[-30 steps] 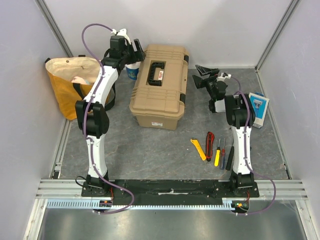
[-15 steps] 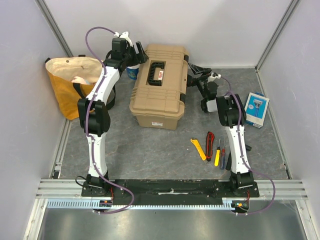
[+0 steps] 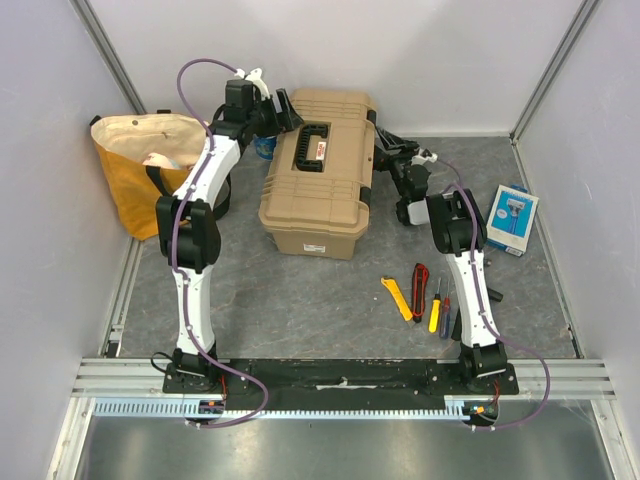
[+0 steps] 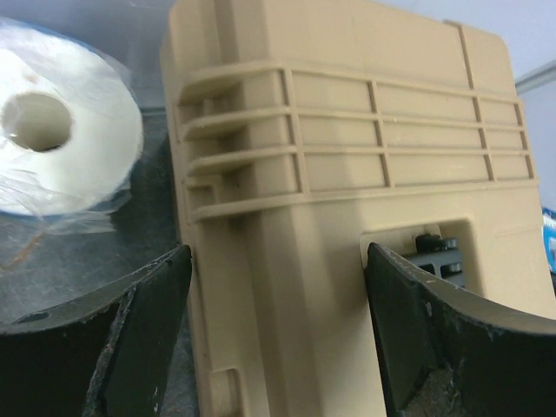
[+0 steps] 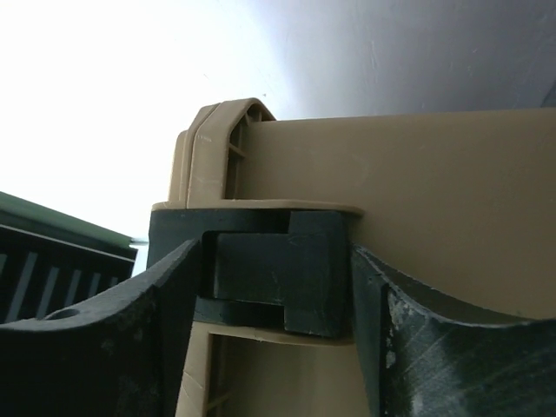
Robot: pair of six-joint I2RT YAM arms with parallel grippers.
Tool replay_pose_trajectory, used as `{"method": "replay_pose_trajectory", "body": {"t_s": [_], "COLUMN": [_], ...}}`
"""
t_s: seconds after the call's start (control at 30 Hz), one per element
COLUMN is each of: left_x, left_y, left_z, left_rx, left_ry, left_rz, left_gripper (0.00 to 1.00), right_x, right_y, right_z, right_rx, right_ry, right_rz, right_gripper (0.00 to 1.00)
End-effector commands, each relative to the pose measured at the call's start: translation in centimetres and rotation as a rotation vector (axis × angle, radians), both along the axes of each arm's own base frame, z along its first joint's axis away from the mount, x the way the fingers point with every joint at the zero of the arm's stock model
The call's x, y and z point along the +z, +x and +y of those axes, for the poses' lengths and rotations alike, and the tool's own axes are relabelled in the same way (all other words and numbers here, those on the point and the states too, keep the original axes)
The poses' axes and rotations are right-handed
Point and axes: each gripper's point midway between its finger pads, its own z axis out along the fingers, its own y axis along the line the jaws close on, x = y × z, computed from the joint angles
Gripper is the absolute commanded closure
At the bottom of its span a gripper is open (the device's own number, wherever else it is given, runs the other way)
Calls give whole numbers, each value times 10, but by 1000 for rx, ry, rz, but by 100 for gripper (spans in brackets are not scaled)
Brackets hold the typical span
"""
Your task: Pack the tool kit
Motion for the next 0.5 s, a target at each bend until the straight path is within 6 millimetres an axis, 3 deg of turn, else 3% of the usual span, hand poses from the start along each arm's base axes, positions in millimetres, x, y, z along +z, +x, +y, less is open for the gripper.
{"method": "replay_pose_trajectory", "body": {"t_s": [0.0,0.17,0.47], "left_x": [-16,-30,-32], "left_y": [-13,-20,-23], "left_z": [-16,-22,-21], "left_rx": [-99,-127,-130], "left_ry": [14,31,66], "left_rz": [33,69,74], "left_gripper": [13,13,13], "right_x": [85,90,100], "right_y": [-54,-61,-65], "right_z": [1,2,6], "right_rx": [36,46,55], "right_ry": [150,136,105], "right_rz": [-392,-430,-453], "right_gripper": [34,50,72]}}
